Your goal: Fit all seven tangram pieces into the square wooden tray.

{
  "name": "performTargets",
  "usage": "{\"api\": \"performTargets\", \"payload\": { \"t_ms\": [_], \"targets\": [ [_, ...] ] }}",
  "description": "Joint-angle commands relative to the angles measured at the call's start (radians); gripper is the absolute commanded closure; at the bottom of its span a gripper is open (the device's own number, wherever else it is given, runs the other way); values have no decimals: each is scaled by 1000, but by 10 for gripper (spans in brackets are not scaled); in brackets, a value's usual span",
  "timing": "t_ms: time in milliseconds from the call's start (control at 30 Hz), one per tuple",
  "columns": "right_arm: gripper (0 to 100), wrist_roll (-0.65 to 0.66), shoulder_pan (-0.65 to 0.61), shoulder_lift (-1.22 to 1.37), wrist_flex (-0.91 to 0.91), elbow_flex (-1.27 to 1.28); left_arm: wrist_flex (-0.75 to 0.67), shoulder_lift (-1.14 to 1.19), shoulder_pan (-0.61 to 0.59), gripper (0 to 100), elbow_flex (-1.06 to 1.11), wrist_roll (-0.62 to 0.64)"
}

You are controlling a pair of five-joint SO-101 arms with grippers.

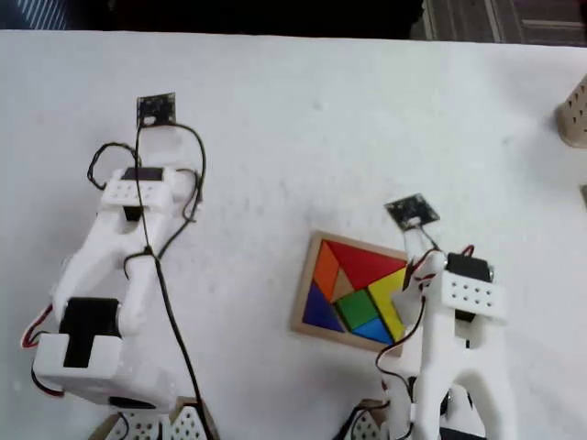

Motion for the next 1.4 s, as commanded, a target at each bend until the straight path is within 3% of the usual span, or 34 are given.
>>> {"api": "performTargets", "payload": {
  "t_ms": [0, 367, 667, 1367],
  "targets": [
    [981, -41, -51, -1, -28, -3, -21, -1, -10, 973, -48, -11],
    [981, -46, -119, 5, -35, -3, -21, -1, -10, 973, -48, -11],
    [981, -37, 33, -33, -27, -71, -21, -1, -10, 973, -48, -11],
    [981, -46, 48, -33, -239, 97, -21, -1, -10, 973, -48, -11]
  ]
}}
